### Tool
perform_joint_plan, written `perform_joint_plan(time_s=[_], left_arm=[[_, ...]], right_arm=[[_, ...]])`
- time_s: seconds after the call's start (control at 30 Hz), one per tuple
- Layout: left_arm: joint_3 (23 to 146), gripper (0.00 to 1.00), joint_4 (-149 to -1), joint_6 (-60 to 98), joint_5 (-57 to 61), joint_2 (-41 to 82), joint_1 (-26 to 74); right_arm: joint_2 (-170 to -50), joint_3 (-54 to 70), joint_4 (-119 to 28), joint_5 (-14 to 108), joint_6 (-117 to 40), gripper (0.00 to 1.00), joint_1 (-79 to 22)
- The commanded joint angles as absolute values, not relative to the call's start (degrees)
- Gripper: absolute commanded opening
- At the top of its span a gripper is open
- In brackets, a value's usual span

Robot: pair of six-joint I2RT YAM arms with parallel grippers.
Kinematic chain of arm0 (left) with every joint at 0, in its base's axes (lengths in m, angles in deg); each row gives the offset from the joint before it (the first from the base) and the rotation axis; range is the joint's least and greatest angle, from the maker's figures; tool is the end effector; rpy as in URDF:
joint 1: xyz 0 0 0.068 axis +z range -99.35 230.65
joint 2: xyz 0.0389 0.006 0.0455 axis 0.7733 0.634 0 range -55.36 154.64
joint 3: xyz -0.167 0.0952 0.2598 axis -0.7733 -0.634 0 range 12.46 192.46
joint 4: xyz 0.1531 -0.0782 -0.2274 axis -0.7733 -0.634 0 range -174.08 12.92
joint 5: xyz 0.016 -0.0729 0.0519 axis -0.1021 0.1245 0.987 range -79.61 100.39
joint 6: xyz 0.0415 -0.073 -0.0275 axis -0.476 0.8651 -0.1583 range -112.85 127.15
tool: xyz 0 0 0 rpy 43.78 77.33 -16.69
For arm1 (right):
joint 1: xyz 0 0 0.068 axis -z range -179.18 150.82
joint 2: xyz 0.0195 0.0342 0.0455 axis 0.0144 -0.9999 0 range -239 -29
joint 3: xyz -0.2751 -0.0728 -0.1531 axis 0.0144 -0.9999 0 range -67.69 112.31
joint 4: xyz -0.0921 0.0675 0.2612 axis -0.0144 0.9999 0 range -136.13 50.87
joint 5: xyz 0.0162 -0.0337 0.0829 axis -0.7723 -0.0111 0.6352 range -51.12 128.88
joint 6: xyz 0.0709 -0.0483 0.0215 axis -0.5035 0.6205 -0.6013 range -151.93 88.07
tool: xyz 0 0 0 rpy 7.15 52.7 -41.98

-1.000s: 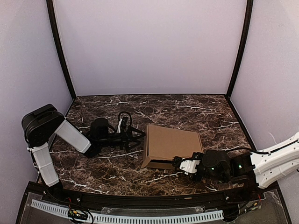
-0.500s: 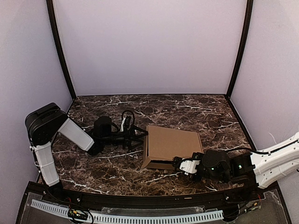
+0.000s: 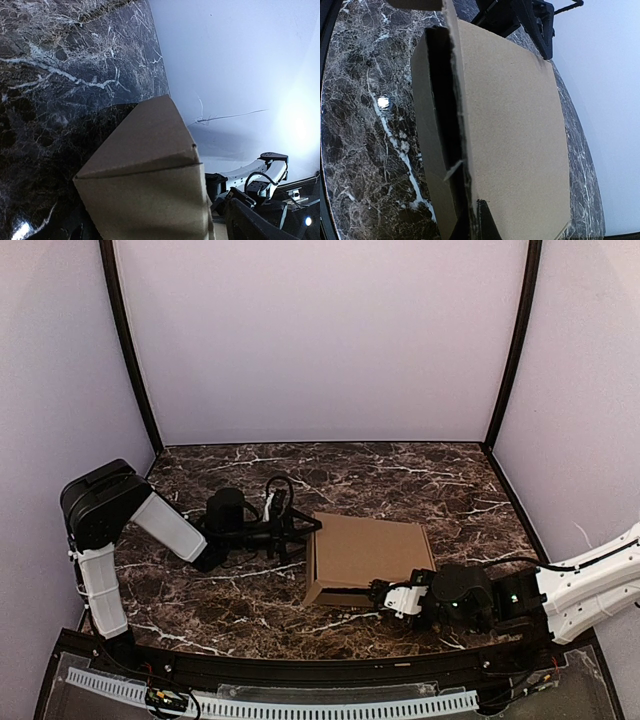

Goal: Fold the paper box

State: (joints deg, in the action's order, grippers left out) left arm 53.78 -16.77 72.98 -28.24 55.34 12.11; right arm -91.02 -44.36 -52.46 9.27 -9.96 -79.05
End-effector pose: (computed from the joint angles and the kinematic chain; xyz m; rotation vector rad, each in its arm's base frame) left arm 0.2953 -0.2979 0.1560 0.1112 2.1185 -1.8063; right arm 0.0805 0.2298 0.1942 -1.3927 1.5118 0.0714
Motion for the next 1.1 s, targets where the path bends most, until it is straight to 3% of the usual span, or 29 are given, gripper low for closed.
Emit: perform_joint_plan(time_s=[0.0, 0.17, 0.33, 0.47, 0.67, 0.9, 1.07], left_arm=[[54.68, 0.9, -15.8, 73.44, -29.6, 55.41, 11.64], [54.38, 0.73, -14.34, 74.59, -30.4, 55.91, 11.65], [53.9, 0.64, -12.75, 75.48, -30.81, 56.19, 11.69], [53.71, 0.51, -11.92, 76.19, -31.1, 56.26, 11.63], [53.28, 0.26, -10.39, 78.65, -30.47, 56.14, 11.71], [51.32, 0.13, -6.13, 82.55, -27.83, 54.3, 12.33], [50.6, 0.06, -8.0, 82.72, -27.63, 50.36, 13.75]], right_arm=[[-90.68, -44.76, -52.03, 9.89, -11.59, 0.0, -79.93], [-90.92, -44.59, -51.85, 9.33, -11.73, 0.0, -80.01], [-91.29, -44.28, -51.38, 8.63, -12.03, 0.0, -80.03], [-91.65, -43.76, -50.89, 8.08, -11.93, 0.02, -80.11], [-90.97, -42.6, -49.06, 6.99, -10.1, 0.46, -80.36], [-87.21, -37.46, -40.16, 7.95, -8.93, 0.97, -82.42], [-82.17, -31.71, -32.1, 12.36, -11.27, 0.99, -82.66]])
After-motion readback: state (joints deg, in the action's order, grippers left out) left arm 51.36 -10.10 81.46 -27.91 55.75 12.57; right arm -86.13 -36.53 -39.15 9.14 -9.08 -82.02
